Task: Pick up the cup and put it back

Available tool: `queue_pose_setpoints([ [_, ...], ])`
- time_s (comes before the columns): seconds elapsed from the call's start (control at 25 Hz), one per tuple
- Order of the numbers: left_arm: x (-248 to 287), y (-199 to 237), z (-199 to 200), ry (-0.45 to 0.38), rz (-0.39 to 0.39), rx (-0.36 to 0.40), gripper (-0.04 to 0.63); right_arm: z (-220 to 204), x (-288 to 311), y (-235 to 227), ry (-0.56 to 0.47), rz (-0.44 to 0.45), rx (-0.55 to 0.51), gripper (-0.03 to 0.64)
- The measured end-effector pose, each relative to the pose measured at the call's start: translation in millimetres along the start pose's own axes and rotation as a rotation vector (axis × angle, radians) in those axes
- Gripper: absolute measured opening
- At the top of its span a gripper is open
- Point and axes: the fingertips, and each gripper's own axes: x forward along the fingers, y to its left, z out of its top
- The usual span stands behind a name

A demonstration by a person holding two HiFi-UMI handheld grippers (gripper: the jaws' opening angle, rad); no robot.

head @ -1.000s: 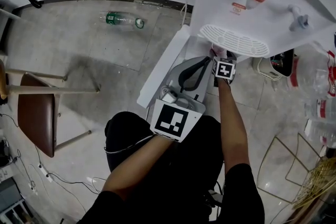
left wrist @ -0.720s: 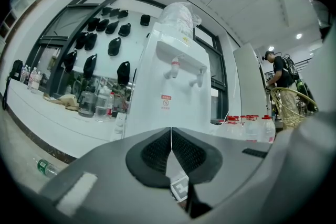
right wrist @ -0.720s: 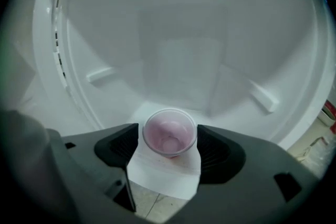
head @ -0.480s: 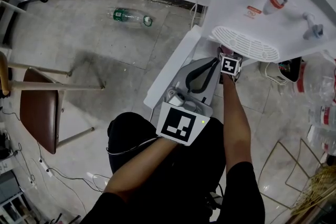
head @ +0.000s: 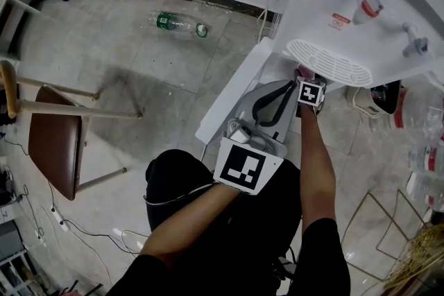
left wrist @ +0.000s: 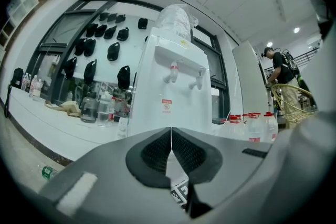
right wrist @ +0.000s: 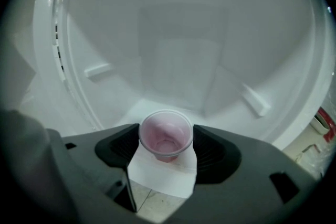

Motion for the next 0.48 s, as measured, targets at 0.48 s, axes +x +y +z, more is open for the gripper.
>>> queue_pose_setpoints([
  [0.48, -1, -5, 8, -0.028, 0.014, -0.027, 0.008, -5, -25, -2, -0.025, 0.036, -0.001, 0.308],
])
